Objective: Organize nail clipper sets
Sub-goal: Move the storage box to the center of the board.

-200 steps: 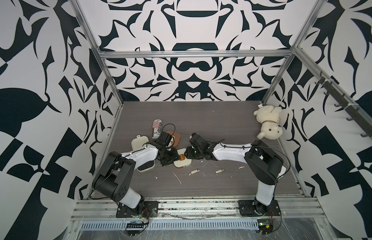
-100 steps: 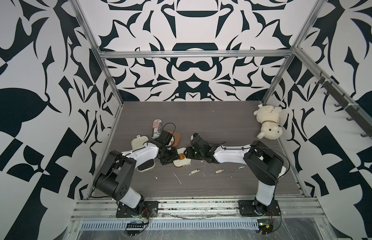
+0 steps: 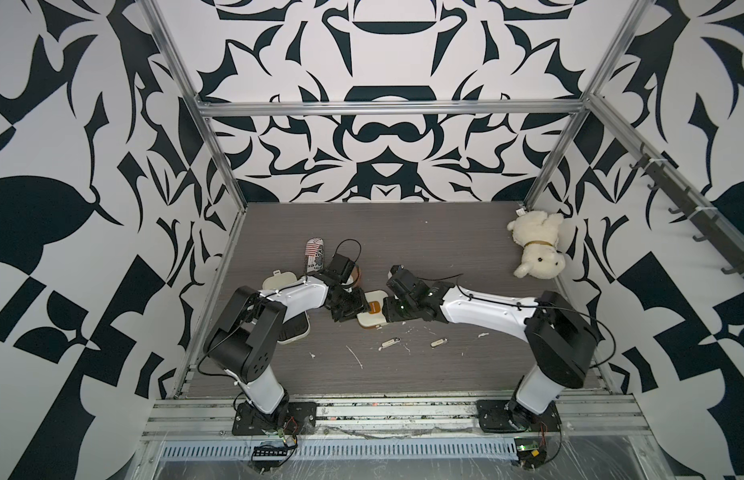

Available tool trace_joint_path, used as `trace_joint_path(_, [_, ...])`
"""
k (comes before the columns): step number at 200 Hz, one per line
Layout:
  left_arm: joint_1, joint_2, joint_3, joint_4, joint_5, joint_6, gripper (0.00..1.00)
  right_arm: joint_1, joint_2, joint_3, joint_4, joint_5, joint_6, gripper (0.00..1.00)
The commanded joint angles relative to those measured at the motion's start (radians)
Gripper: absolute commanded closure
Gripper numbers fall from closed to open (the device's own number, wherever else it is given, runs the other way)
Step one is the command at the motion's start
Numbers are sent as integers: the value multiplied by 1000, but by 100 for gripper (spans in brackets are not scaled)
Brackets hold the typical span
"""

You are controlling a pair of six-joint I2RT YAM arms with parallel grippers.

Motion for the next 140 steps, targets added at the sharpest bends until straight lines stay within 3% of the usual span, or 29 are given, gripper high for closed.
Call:
trace_joint_path(1, [-14, 93, 33, -41, -53, -20, 47, 1, -95, -50, -87, 73, -47, 48])
trace_joint_path(37, [-77, 258, 244, -16, 3, -36, 44, 2, -183, -145, -80, 92, -7, 48])
trace_joint_path(71, [-114, 347, 422, -5, 5, -67, 33, 2, -227, -185, -77, 92, 21, 48])
trace_joint_path(100, [-114, 266, 455, -29, -64, -67, 29, 2, -281, -208, -74, 91, 26, 49])
trace_joint_path(140, [-110, 35, 397, -176, -255, -27, 28, 3, -300, -203, -64, 88, 26, 51])
